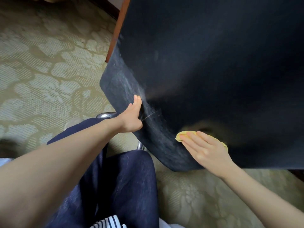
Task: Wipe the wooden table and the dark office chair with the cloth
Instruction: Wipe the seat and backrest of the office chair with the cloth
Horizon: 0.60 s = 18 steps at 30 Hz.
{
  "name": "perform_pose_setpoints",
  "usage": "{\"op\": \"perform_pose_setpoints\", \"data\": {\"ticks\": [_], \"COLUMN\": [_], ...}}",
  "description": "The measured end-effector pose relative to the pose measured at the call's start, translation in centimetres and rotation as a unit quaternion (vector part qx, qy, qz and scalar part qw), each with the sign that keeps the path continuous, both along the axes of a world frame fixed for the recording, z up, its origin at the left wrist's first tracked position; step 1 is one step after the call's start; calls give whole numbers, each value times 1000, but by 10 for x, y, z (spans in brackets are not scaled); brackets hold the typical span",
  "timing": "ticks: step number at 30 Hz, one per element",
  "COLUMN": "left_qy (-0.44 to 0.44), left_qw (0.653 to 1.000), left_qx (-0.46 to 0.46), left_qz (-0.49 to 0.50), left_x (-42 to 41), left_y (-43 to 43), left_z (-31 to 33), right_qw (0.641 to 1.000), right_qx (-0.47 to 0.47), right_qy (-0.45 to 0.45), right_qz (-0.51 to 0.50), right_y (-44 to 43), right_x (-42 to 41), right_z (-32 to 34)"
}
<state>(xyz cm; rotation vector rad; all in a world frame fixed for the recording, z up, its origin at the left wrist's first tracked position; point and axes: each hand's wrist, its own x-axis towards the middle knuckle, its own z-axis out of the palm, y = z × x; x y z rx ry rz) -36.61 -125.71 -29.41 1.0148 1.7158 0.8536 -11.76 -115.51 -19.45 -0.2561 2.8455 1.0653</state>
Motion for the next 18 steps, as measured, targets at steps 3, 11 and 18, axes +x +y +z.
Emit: {"op": "perform_pose_setpoints", "data": {"ticks": [3,11,18], "left_qy": [1,6,52], "left_qw": [1000,1000,997], "left_qx": [8,13,43], "left_qz": [6,-14,-32], "left_x": [2,-15,-33], "left_y": [-1,-7,-15], "left_z": [1,-4,-9], "right_qw": [999,973,972], "right_qx": [4,25,-32], "right_qy": [47,222,226], "right_qz": [15,52,-60], "right_y": [-3,-7,-5], "right_x": [-26,-155,-259], "right_z": [27,55,22]}}
